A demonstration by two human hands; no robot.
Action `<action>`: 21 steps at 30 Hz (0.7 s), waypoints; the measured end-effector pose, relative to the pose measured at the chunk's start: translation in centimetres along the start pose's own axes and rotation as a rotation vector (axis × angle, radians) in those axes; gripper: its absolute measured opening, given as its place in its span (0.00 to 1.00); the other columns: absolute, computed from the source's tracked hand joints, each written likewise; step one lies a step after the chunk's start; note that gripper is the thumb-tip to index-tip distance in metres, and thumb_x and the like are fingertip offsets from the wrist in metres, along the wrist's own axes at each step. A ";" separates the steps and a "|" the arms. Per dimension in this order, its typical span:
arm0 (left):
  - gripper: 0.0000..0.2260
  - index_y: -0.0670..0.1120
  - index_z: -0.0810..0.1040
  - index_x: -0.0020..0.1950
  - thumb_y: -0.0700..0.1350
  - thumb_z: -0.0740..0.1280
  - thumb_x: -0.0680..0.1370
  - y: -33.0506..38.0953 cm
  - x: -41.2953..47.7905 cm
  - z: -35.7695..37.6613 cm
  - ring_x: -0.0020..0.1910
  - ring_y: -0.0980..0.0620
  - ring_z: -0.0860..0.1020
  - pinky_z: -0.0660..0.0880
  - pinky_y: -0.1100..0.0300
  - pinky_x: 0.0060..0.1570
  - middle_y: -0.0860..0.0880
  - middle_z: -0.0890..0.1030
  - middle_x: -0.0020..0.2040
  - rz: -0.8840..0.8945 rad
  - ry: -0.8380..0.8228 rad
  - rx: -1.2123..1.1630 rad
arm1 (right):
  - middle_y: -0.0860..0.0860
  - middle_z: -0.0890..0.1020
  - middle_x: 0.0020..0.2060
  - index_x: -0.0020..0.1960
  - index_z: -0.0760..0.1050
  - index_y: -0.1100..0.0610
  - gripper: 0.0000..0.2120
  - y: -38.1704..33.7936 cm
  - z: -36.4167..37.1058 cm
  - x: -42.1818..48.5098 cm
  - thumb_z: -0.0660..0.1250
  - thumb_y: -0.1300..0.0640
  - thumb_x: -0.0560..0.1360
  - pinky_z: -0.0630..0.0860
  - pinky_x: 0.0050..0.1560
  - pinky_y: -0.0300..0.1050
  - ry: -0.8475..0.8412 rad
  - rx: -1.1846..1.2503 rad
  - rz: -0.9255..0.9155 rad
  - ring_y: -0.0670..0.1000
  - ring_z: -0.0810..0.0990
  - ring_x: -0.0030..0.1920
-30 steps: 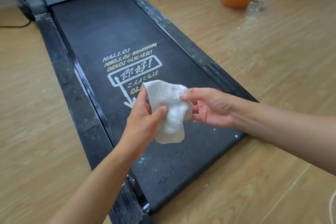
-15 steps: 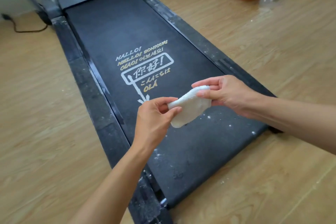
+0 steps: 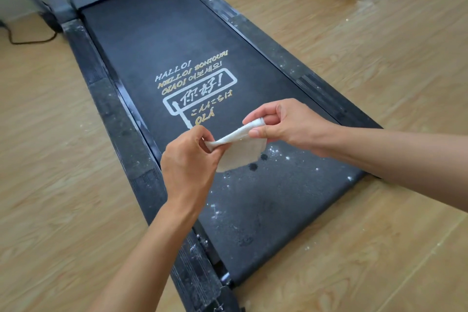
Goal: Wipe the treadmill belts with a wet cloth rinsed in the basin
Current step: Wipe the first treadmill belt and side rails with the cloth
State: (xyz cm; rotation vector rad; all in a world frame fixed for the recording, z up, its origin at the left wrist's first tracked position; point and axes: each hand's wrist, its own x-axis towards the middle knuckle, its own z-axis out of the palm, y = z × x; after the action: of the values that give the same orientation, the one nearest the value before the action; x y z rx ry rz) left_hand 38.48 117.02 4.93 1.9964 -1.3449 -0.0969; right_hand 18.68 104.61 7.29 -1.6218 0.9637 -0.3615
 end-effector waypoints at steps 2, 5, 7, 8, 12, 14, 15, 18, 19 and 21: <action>0.15 0.50 0.76 0.38 0.51 0.82 0.70 -0.8 0.3 0.0 0.38 0.52 0.75 0.70 0.56 0.37 0.56 0.75 0.37 0.053 -0.061 -0.030 | 0.50 0.90 0.47 0.59 0.84 0.54 0.15 -0.2 0.3 -0.2 0.80 0.62 0.74 0.81 0.49 0.37 -0.028 0.003 0.020 0.44 0.86 0.45; 0.16 0.46 0.73 0.36 0.43 0.80 0.73 -1.4 0.6 -0.4 0.53 0.57 0.79 0.74 0.61 0.52 0.56 0.81 0.51 0.109 -0.269 -0.260 | 0.52 0.89 0.43 0.54 0.85 0.52 0.14 -0.1 0.4 -0.1 0.82 0.62 0.71 0.78 0.46 0.43 -0.026 -0.077 0.034 0.47 0.83 0.41; 0.18 0.41 0.68 0.36 0.38 0.75 0.77 -1.2 0.7 -0.7 0.49 0.58 0.82 0.75 0.59 0.47 0.56 0.86 0.51 0.014 -0.482 -0.456 | 0.53 0.82 0.36 0.49 0.87 0.51 0.10 0.1 0.5 0.0 0.83 0.59 0.71 0.72 0.43 0.47 -0.018 -0.134 0.032 0.48 0.76 0.38; 0.18 0.42 0.65 0.36 0.37 0.74 0.78 -1.3 0.6 -0.6 0.43 0.57 0.80 0.72 0.59 0.42 0.56 0.87 0.47 -0.054 -0.560 -0.543 | 0.52 0.79 0.35 0.47 0.87 0.50 0.08 0.1 0.4 0.0 0.82 0.57 0.71 0.70 0.43 0.46 -0.018 -0.154 0.035 0.47 0.74 0.38; 0.17 0.49 0.64 0.40 0.47 0.72 0.78 -2.8 0.4 0.3 0.38 0.45 0.62 0.57 0.50 0.39 0.46 0.66 0.36 -0.225 -0.627 -0.800 | 0.49 0.86 0.43 0.51 0.83 0.55 0.06 -0.6 -0.2 -0.1 0.76 0.54 0.78 0.73 0.41 0.31 -0.111 -0.176 0.032 0.41 0.79 0.39; 0.11 0.50 0.70 0.46 0.48 0.73 0.79 -3.8 0.4 0.5 0.39 0.43 0.64 0.60 0.49 0.39 0.41 0.68 0.38 -0.262 -0.654 -0.885 | 0.53 0.88 0.47 0.55 0.80 0.61 0.07 -0.4 -0.2 -0.1 0.73 0.57 0.80 0.82 0.50 0.40 -0.176 -0.039 0.070 0.45 0.84 0.45; 0.07 0.51 0.75 0.51 0.48 0.73 0.80 -4.3 0.3 0.7 0.39 0.43 0.67 0.63 0.49 0.40 0.38 0.71 0.39 -0.249 -0.669 -0.859 | 0.54 0.88 0.49 0.56 0.80 0.61 0.07 -0.2 0.0 0.0 0.72 0.58 0.81 0.83 0.53 0.47 -0.189 -0.021 0.082 0.50 0.86 0.47; 0.07 0.49 0.84 0.59 0.42 0.73 0.81 -6.1 0.1 0.9 0.37 0.47 0.72 0.68 0.55 0.38 0.46 0.82 0.40 -0.143 -0.621 -0.671 | 0.51 0.89 0.46 0.52 0.81 0.55 0.02 0.2 1.1 1.0 0.73 0.58 0.81 0.82 0.50 0.50 -0.165 -0.268 0.004 0.56 0.87 0.48; 0.07 0.49 0.86 0.57 0.40 0.73 0.81 -6.7 0.1 0.8 0.37 0.50 0.76 0.72 0.55 0.39 0.52 0.85 0.42 -0.111 -0.554 -0.606 | 0.49 0.88 0.45 0.50 0.82 0.51 0.02 -0.1 1.5 1.5 0.74 0.57 0.80 0.81 0.49 0.48 -0.139 -0.360 -0.039 0.54 0.87 0.47; 0.10 0.50 0.88 0.56 0.38 0.73 0.80 -7.2 0.2 0.3 0.46 0.57 0.84 0.79 0.56 0.50 0.58 0.87 0.48 -0.036 -0.375 -0.471 | 0.44 0.88 0.43 0.47 0.83 0.48 0.05 -0.9 2.3 3.0 0.74 0.57 0.78 0.80 0.49 0.44 -0.065 -0.430 -0.115 0.46 0.86 0.45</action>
State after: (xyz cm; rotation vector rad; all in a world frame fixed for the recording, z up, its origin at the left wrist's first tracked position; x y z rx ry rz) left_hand 44.08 118.13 0.46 1.6462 -1.3539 -0.7653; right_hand 22.49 103.93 6.63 -2.0723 0.9435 -0.1831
